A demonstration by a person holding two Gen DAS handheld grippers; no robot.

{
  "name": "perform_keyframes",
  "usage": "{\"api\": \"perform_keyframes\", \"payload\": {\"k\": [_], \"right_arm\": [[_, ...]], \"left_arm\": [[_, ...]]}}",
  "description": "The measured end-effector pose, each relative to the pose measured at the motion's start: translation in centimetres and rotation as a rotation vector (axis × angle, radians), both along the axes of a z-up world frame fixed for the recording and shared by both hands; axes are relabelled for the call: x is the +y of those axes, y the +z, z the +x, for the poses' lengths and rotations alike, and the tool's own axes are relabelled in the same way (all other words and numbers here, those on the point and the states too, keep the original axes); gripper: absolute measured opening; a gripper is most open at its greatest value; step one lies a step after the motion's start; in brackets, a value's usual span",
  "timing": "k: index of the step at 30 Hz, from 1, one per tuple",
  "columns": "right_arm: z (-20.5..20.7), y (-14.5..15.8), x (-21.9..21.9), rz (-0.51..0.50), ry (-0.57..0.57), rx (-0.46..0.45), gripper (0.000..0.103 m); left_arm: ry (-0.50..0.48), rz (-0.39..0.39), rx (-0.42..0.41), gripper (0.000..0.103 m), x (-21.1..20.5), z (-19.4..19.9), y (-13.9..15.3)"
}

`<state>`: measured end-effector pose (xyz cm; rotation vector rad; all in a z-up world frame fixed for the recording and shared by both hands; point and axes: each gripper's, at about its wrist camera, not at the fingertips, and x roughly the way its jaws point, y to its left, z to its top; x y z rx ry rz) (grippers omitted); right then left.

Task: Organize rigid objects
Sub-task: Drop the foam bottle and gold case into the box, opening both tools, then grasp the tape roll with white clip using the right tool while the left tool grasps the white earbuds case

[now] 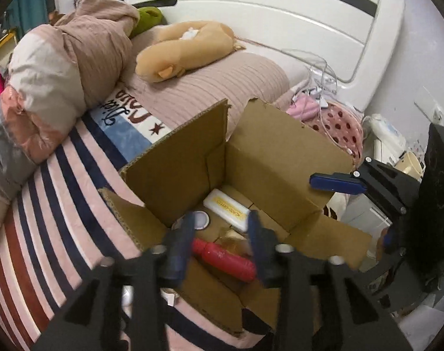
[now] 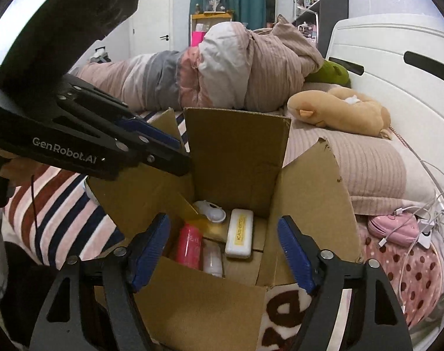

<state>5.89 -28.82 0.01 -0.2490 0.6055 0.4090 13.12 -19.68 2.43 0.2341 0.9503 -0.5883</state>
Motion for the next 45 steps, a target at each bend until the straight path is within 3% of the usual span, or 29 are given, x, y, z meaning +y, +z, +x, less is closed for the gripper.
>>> {"api": "perform_keyframes", "payload": {"k": [2,5,9,11,13,15,18,22,26,27,29,32,34,38,45], "right_arm": [[-0.1,0.0,0.1,0.0,0.005,-0.008,0.08],[-0.3,0.5,0.5,0.022,0.032,-0.026,0.08],[-2.2,1.7,2.7,0.085,0.145,-0.069,0.08],[-3.3,2.2,4.5,0.102,0.204,-0.092,0.078],[-4.4,2.3,6.8,0.117,0.282,-0.096,0.068],[-5.2,1.8,9.5,0.139,0.36,-0.065,0.055],[-5.3,-0.6,13.2,0.127,0.402,0.023,0.051],[-3.4,-6.4,16.8,0.049,0.284,0.116,0.051],[-0.2,-10.9,17.2,-0.08,0.038,0.081,0.05],[0.7,-11.7,17.1,-0.1,-0.014,0.083,0.046],[1.5,-12.6,17.1,-0.116,-0.054,0.1,0.045],[1.5,-13.3,17.4,-0.141,-0.081,0.076,0.047],[1.8,-13.5,17.1,-0.128,-0.098,0.062,0.043],[2.6,-14.0,16.3,-0.088,-0.112,0.046,0.024],[2.5,-14.1,15.8,-0.072,-0.057,0.037,0.017]], "left_arm": [[0.01,-0.044,-0.009,0.053,1.1,-0.7,0.6],[0.06,-0.079,-0.06,0.055,3.8,-2.2,2.3],[0.189,-0.025,-0.163,0.067,9.3,-4.5,3.1],[0.258,0.006,-0.18,0.067,12.4,-5.4,2.3],[0.305,-0.004,-0.165,0.067,15.1,-6.0,1.2],[0.345,-0.014,-0.155,0.067,17.8,-6.5,-0.6],[0.371,-0.034,-0.13,0.067,20.4,-6.7,-3.6],[0.352,-0.093,-0.083,0.067,21.9,-6.3,-7.4],[0.339,-0.079,-0.057,0.067,21.5,-5.7,-9.3],[0.334,-0.094,-0.046,0.067,21.5,-5.5,-9.6],[0.319,-0.124,-0.034,0.067,21.3,-5.2,-10.1],[0.285,-0.15,0.011,0.067,20.2,-3.9,-11.1],[0.284,-0.171,0.056,0.067,19.3,-2.8,-12.1],[0.303,-0.181,0.074,0.067,17.9,-1.4,-13.5],[0.317,-0.218,0.126,0.067,16.1,0.4,-14.6]]}}
